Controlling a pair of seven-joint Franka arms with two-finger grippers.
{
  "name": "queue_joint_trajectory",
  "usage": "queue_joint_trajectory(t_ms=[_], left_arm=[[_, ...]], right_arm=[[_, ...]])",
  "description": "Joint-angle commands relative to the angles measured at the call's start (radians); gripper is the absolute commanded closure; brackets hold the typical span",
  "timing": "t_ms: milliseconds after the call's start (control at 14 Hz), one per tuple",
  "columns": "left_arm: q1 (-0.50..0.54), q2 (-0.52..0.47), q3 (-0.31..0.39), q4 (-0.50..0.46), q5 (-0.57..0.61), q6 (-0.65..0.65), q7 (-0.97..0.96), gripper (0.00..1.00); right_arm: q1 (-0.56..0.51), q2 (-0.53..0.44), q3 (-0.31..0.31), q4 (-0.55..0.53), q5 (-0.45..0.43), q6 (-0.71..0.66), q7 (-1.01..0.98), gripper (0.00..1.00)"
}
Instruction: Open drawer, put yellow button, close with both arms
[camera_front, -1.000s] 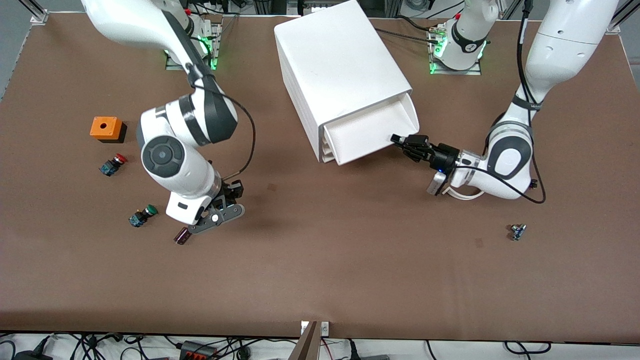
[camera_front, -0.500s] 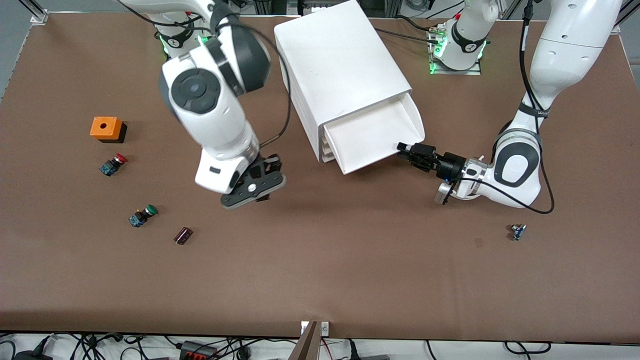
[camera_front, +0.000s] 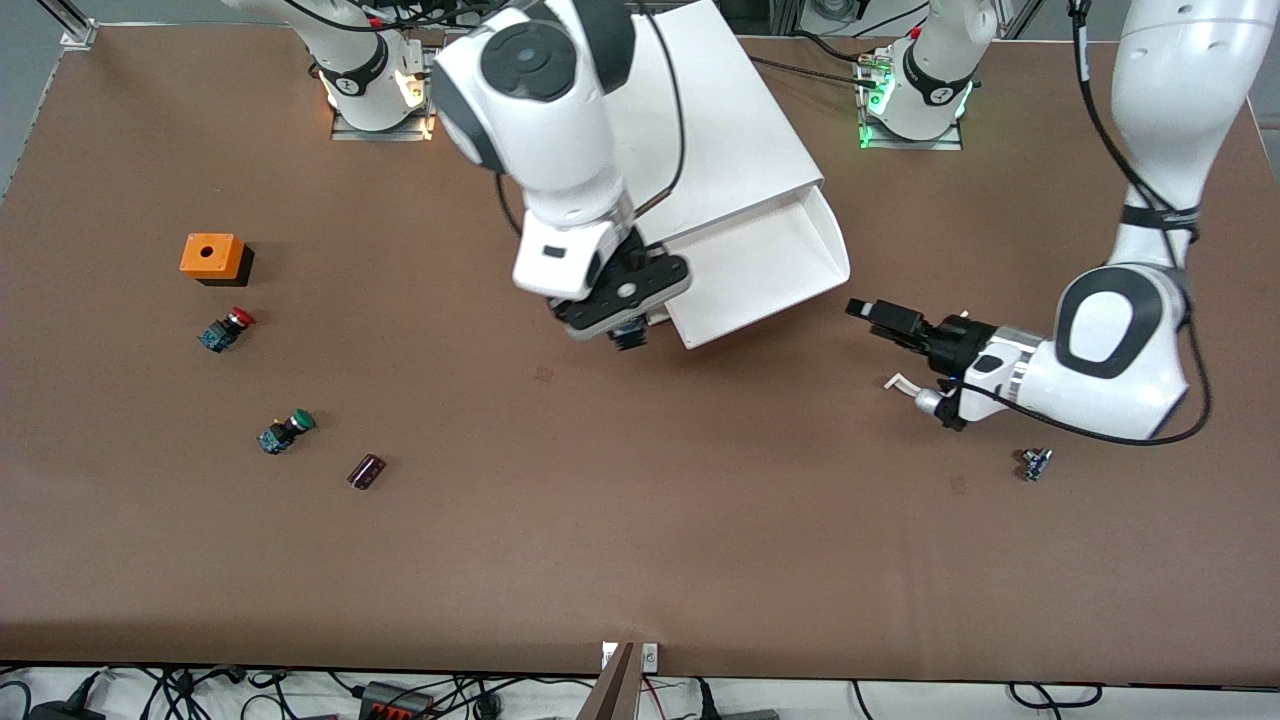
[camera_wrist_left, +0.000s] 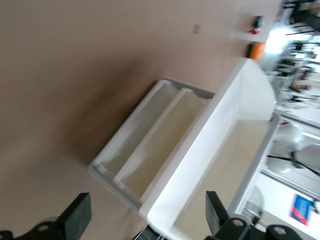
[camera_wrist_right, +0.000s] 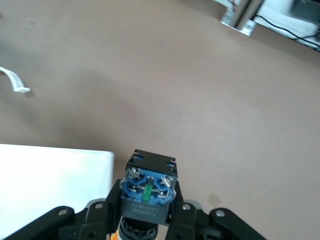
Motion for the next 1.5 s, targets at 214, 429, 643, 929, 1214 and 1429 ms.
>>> queue_joint_trajectory(t_ms=[214,429,643,929,1214,1429], left_arm=[[-0.031,-0.079,-0.023,0.127,0.452,-0.08,-0.27,0.0],[-0.069,-0.123,-0.026,0.135,0.647,-0.08,-0.306,0.0],[-0.115,-0.11,-0.023,0.243,0.791,-0.079,-0.294,0.0],[-0.102,-0.105,-0.019,0.276,0.79,-0.068,-0.304,0.0],[-0.101,-0.105,-0.02,0.274,0.785,-0.065,-0.309,0.0],[-0.111,-0.105,-0.02,0.274,0.787,-0.067,-0.346,0.0]], right_arm=[[0.089,0.052,-0.005,0.038,0.008,0.08,0.096,1.0],[0.12,0.089,-0.005,0.037,0.007,0.087,0.114,1.0],[0.152,0.118,-0.01,0.038,0.005,0.136,0.172,1.0],[0.168,0.145,-0.01,0.037,0.004,0.144,0.184,1.0],[0.181,0.167,-0.008,0.037,0.004,0.146,0.2,1.0],[0.189,0.179,-0.008,0.037,0.004,0.146,0.198,1.0]])
